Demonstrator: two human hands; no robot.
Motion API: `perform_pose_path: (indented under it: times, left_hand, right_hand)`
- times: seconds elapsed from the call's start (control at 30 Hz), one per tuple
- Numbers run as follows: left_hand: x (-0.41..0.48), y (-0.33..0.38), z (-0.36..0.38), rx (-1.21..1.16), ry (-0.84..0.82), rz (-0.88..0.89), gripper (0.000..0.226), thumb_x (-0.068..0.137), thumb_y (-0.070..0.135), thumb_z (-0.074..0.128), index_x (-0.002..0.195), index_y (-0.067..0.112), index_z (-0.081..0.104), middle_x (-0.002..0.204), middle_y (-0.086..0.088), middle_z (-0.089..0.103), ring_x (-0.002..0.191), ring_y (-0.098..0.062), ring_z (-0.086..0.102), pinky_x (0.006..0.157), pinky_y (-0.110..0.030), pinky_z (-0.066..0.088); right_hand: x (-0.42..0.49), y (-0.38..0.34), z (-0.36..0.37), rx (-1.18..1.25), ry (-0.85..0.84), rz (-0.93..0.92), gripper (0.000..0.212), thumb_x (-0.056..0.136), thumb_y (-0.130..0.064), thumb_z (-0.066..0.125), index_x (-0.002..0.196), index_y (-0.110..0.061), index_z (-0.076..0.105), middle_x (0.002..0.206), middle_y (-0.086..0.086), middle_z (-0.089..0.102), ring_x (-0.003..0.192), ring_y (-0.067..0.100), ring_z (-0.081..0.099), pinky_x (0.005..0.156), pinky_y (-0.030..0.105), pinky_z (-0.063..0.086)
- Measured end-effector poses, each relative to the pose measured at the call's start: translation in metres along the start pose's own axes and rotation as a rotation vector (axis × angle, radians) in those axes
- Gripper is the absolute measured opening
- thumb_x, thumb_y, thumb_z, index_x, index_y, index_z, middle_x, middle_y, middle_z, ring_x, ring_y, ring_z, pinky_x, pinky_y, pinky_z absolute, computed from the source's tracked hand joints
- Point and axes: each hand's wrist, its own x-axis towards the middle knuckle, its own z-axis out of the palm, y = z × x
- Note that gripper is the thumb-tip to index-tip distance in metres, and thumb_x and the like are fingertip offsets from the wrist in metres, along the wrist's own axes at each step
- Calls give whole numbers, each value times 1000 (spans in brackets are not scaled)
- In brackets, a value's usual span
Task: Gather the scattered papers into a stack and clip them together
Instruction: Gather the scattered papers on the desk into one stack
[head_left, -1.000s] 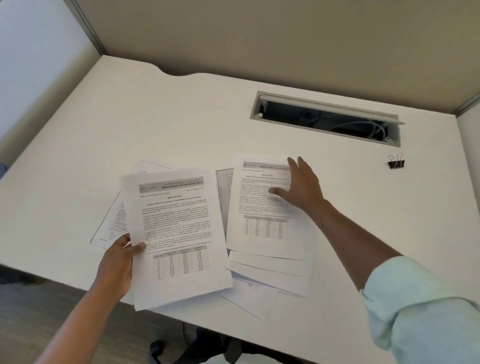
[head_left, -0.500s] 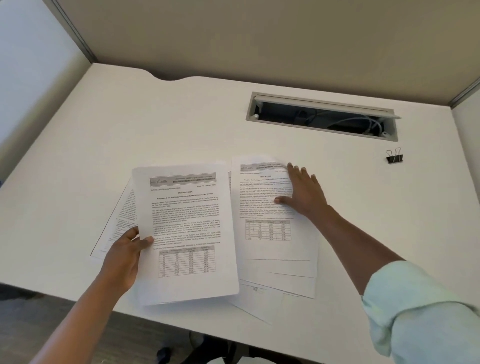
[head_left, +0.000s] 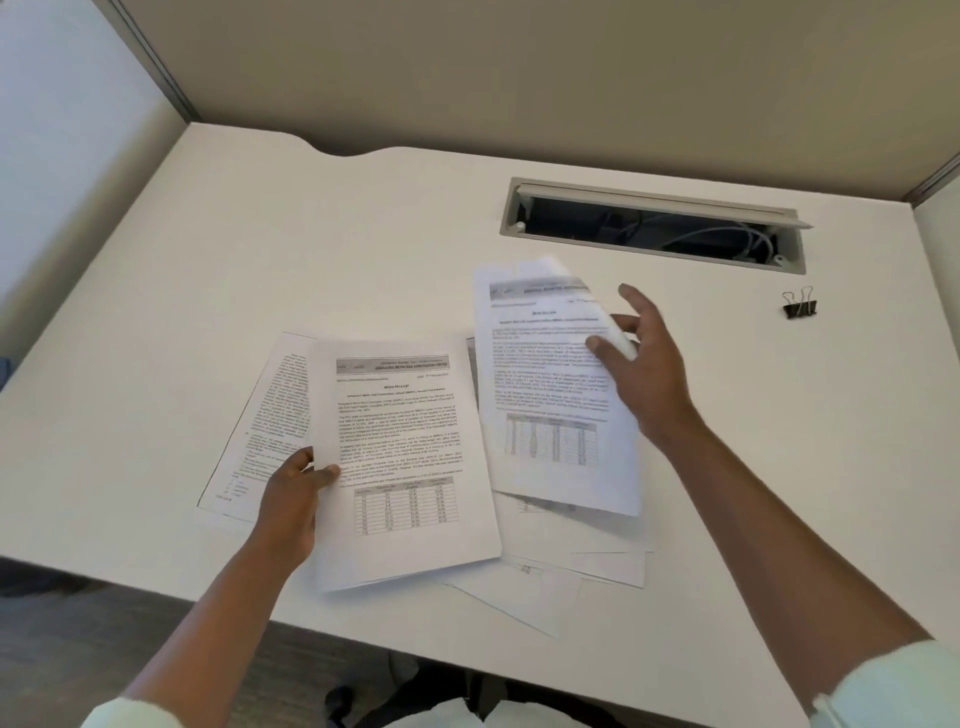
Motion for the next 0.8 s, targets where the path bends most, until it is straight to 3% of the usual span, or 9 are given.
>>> perform_pose_path:
  times: [0.07, 0.13, 0.23, 0.37, 0.47, 0.57, 0.67, 0.73, 0.8]
  left_hand:
    - [1, -1, 1, -5, 5, -8, 31, 95, -8, 57, 111, 17, 69, 110, -6, 77, 101, -34, 72, 82, -42, 58]
    - [2, -2, 1, -8, 6, -19, 32, 95, -8, 58, 111, 17, 69, 108, -4, 77, 100, -33, 72, 80, -41, 58]
    - [3, -4, 1, 8, -4, -31, 31, 95, -7, 58, 113, 16, 69, 108, -5, 78, 100, -33, 73, 79, -41, 58]
    - [3, -5, 1, 28, -28, -44, 29, 95, -5, 59, 112, 17, 69, 108, -5, 79, 99, -34, 74, 78, -43, 59]
    - [3, -5, 3, 48, -42, -44, 29, 95, -6, 57, 108, 18, 69, 105, -5, 78, 95, -32, 73, 77, -41, 59]
    - [4, -6, 4, 112, -44, -41, 30, 92, -3, 59, 113, 15, 71, 104, -10, 80, 88, -31, 74, 76, -44, 61]
    - [4, -7, 1, 144, -59, -63, 31, 94, 1, 57, 120, 13, 69, 109, -12, 79, 87, -30, 72, 63, -34, 57]
    - [5, -9, 1, 113, -57, -78, 25, 96, 5, 57, 118, 10, 69, 112, -17, 78, 92, -31, 72, 74, -37, 58]
    - [1, -9, 2, 32, -48, -88, 20, 99, 14, 58, 114, 9, 71, 112, -17, 77, 94, -30, 71, 87, -45, 56]
  right_hand:
    - [-6, -22, -9, 201, -25, 30, 69, 93, -17, 74, 151, -35, 41, 120, -1, 66, 107, 15, 69, 88, 32, 59]
    - [-14, -44, -14, 471, -83, 82, 69, 94, -9, 71, 152, -30, 41, 121, 3, 68, 111, 21, 70, 90, 39, 60]
    - [-27, -70, -13, 709, -194, 117, 67, 94, -4, 65, 152, -25, 40, 117, 4, 72, 107, 20, 71, 88, 37, 60]
    - [-31, -71, 9, 792, -309, 213, 68, 89, -9, 68, 150, -28, 44, 122, 8, 73, 107, 23, 73, 84, 39, 61]
    - [-28, -47, 41, 875, -325, 386, 60, 93, -5, 65, 146, -26, 48, 120, 10, 74, 101, 25, 74, 81, 40, 62]
    - [-29, -16, 75, 674, -321, 408, 68, 91, -7, 72, 150, -28, 45, 118, 6, 72, 102, 18, 73, 89, 37, 60]
    - [-36, 11, 101, 161, -290, 143, 80, 90, -16, 76, 156, -36, 34, 130, -1, 67, 118, 16, 64, 102, 30, 47]
    - [-44, 21, 116, -76, -261, -34, 84, 92, -17, 75, 159, -37, 29, 134, -4, 65, 121, 14, 59, 100, 25, 41]
    - [-52, 26, 130, -157, -249, -135, 83, 93, -12, 71, 161, -31, 27, 140, 0, 60, 129, 13, 55, 103, 21, 39]
